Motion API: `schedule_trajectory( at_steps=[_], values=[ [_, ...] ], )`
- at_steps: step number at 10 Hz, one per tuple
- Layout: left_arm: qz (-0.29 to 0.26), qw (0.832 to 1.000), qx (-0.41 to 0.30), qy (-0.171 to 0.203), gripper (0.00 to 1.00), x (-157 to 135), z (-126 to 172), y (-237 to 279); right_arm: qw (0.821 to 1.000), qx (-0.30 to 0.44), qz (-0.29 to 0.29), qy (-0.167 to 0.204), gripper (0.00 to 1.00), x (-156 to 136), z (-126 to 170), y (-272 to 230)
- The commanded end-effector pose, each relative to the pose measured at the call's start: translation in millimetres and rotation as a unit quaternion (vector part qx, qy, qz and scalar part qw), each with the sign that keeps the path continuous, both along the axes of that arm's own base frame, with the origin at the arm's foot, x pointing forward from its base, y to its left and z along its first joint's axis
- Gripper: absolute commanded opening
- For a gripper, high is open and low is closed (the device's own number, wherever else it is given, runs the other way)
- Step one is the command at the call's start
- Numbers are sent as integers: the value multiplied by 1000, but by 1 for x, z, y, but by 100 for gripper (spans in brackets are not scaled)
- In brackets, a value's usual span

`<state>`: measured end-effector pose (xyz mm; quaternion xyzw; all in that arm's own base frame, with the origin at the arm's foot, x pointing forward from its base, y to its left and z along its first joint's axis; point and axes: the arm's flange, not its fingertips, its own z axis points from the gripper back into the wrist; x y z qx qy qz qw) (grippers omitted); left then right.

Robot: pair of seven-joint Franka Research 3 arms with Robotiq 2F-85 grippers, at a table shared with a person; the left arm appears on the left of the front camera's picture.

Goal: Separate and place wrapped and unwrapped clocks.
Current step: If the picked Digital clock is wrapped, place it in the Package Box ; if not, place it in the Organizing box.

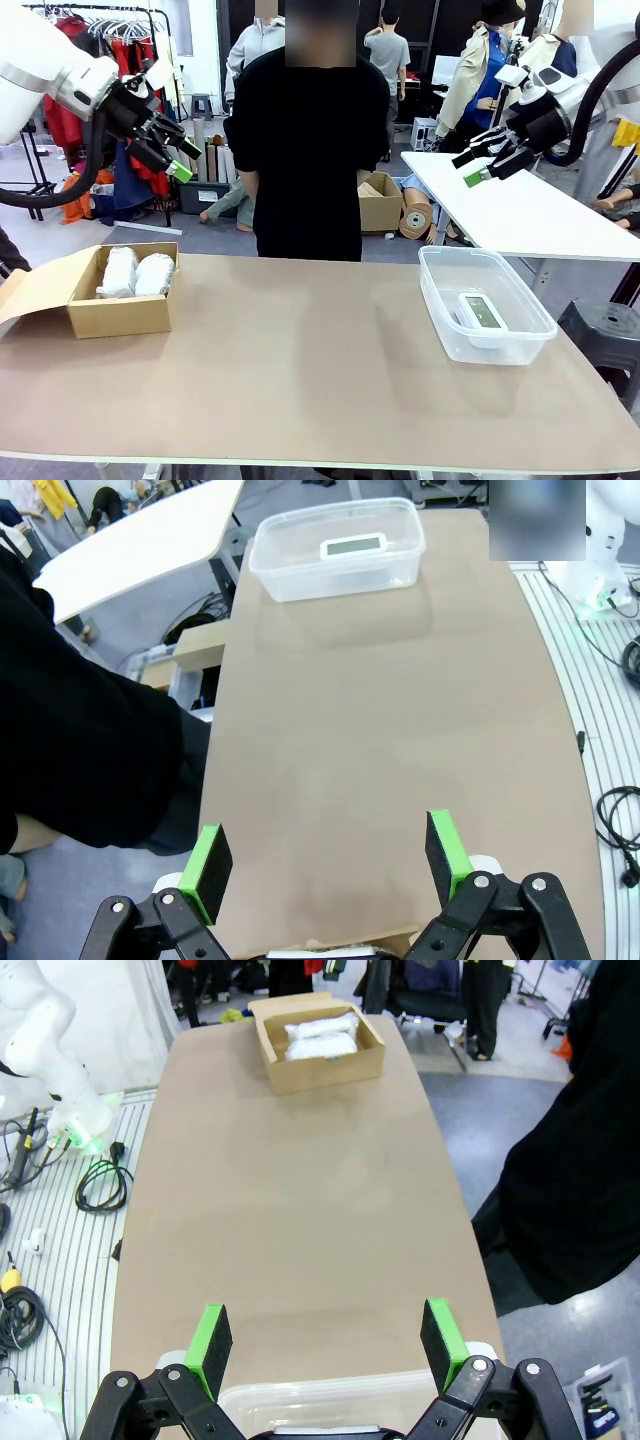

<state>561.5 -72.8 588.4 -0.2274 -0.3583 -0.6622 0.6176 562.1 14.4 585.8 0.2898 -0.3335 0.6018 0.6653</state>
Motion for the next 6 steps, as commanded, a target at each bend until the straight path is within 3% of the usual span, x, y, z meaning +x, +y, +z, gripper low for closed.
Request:
schedule_trajectory(
  at_steps=[1,6],
  values=[
    [-5,1000,-2,-1,100,-1,3,1,1000,-3,1,-2,100,-1,2,0],
    [-5,1000,-2,-1,100,-1,3,1,1000,-3,1,-2,100,-1,2,0]
  ],
)
